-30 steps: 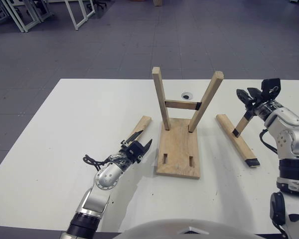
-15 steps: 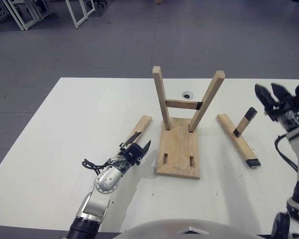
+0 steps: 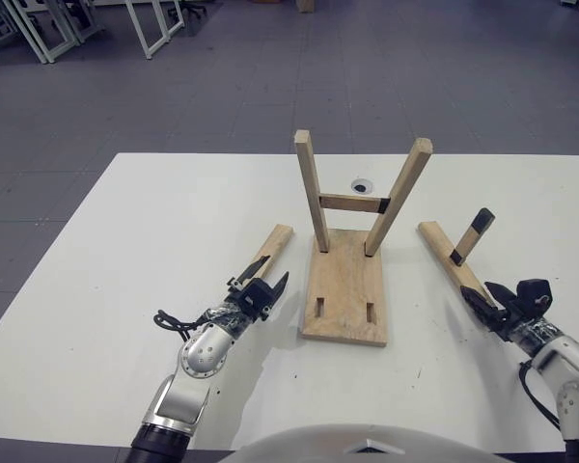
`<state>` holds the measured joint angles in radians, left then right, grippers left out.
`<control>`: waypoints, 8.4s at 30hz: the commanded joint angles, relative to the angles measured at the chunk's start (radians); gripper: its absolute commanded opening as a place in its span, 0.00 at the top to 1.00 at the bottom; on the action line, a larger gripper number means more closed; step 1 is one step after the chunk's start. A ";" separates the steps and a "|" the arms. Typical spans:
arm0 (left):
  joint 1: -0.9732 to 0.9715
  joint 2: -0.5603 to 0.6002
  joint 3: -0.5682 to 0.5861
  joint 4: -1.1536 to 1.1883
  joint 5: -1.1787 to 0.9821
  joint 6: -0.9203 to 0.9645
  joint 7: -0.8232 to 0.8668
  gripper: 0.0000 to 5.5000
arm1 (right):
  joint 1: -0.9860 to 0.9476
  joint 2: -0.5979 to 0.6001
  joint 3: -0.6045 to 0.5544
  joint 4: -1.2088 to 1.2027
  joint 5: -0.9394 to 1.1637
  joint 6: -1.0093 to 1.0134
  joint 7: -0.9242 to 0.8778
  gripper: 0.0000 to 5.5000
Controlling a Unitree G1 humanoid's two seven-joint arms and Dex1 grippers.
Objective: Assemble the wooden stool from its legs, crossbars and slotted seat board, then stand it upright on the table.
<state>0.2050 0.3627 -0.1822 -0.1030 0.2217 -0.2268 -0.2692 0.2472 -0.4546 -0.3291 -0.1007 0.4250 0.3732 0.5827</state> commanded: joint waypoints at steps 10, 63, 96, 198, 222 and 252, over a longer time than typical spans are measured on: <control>-0.030 0.001 0.017 0.011 0.000 0.002 0.006 0.55 | -0.049 0.040 0.096 0.111 -0.146 -0.087 -0.099 0.44; -0.549 -0.147 0.161 -0.314 -1.813 1.005 0.132 0.21 | -0.563 -0.082 0.081 -0.137 1.163 0.655 0.084 0.63; -0.568 -0.054 0.221 -0.198 -1.630 1.069 -0.046 0.63 | -0.485 -0.163 0.180 -0.129 0.849 0.637 0.262 0.47; -0.382 0.279 -0.220 -0.002 -0.610 0.339 -0.747 0.63 | -0.330 -0.290 0.500 0.068 -0.613 -0.435 0.176 0.36; -0.317 0.187 -0.234 0.124 -0.426 0.096 -0.642 0.63 | -0.322 -0.293 0.502 0.068 -0.624 -0.412 0.177 0.36; 0.203 0.129 0.171 -0.229 -0.316 0.421 -0.142 0.32 | -0.216 -0.268 0.499 -0.035 -0.631 -0.331 0.122 0.36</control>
<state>0.4008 0.4994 -0.0101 -0.3265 -0.1023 0.1636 -0.4196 0.0241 -0.7248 0.1762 -0.1174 -0.2014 0.0261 0.7114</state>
